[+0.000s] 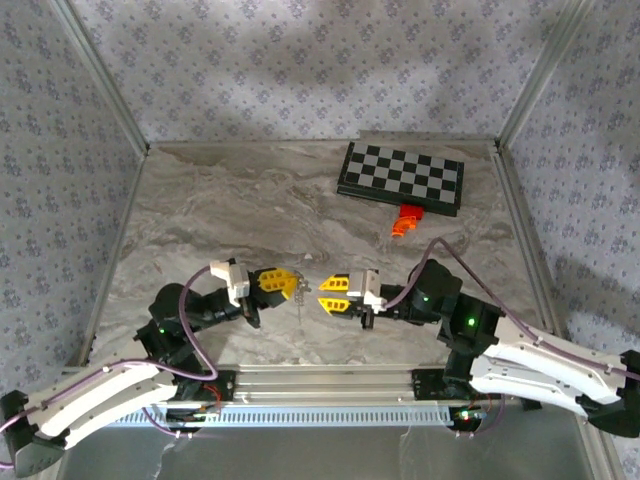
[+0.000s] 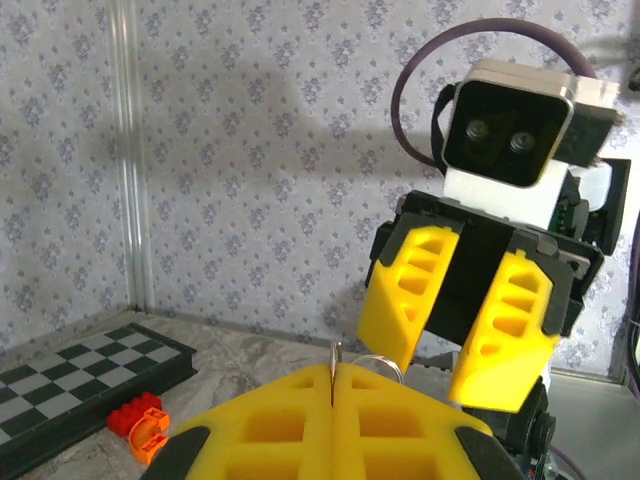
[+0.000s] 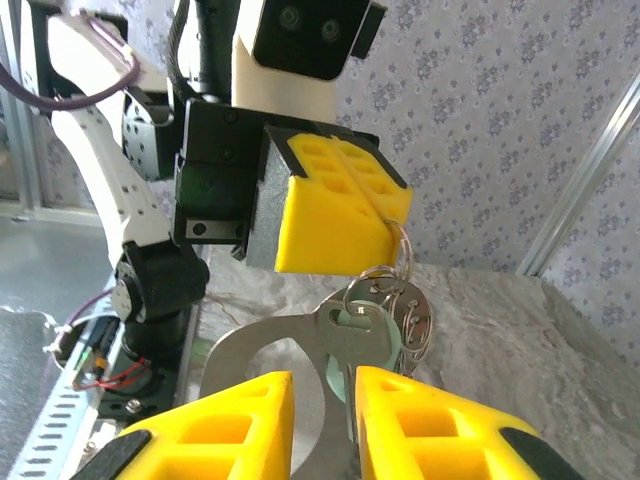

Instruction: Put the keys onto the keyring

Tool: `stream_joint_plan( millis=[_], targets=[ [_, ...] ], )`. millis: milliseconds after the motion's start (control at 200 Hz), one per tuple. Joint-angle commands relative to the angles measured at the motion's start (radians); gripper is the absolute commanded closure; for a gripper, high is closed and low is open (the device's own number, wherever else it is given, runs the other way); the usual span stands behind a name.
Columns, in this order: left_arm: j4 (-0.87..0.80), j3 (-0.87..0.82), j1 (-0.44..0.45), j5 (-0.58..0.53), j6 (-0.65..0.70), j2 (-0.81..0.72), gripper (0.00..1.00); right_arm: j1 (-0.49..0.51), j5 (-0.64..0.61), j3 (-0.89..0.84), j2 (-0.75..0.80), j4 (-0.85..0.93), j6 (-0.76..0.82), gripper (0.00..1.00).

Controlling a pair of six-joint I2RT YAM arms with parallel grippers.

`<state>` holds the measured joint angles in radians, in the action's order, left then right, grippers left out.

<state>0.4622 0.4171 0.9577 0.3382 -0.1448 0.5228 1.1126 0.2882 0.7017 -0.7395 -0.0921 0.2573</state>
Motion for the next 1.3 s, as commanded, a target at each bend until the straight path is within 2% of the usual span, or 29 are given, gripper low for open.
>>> stream_joint_plan(
  millis=[0,70,175,265,380,570,695,1299],
  targets=[
    [0.009,0.031,0.002,0.052,0.045,-0.027,1.00,-0.029,0.051,0.019,0.021,-0.044,-0.072,0.73],
    [0.001,0.036,0.003,0.076,0.053,-0.030,1.00,-0.058,0.107,0.045,-0.002,-0.035,-0.093,0.72],
    [-0.022,0.049,0.003,0.104,0.064,-0.023,1.00,-0.067,0.156,0.085,-0.052,-0.035,-0.111,0.64],
    [-0.042,0.057,0.004,0.111,0.078,-0.020,1.00,-0.069,0.181,0.106,-0.083,-0.051,-0.122,0.60],
    [-0.059,0.056,0.004,0.110,0.094,-0.027,1.00,-0.068,0.192,0.119,-0.105,-0.071,-0.139,0.58],
    [-0.088,0.064,0.004,0.116,0.113,-0.032,1.00,-0.068,0.186,0.128,-0.128,-0.070,-0.142,0.63],
    [-0.099,0.071,0.004,0.122,0.117,-0.030,1.00,-0.068,0.183,0.129,-0.142,-0.072,-0.138,0.71],
    [-0.105,0.078,0.004,0.135,0.111,-0.023,1.00,-0.066,0.207,0.137,-0.188,-0.041,-0.130,0.72]
  ],
)
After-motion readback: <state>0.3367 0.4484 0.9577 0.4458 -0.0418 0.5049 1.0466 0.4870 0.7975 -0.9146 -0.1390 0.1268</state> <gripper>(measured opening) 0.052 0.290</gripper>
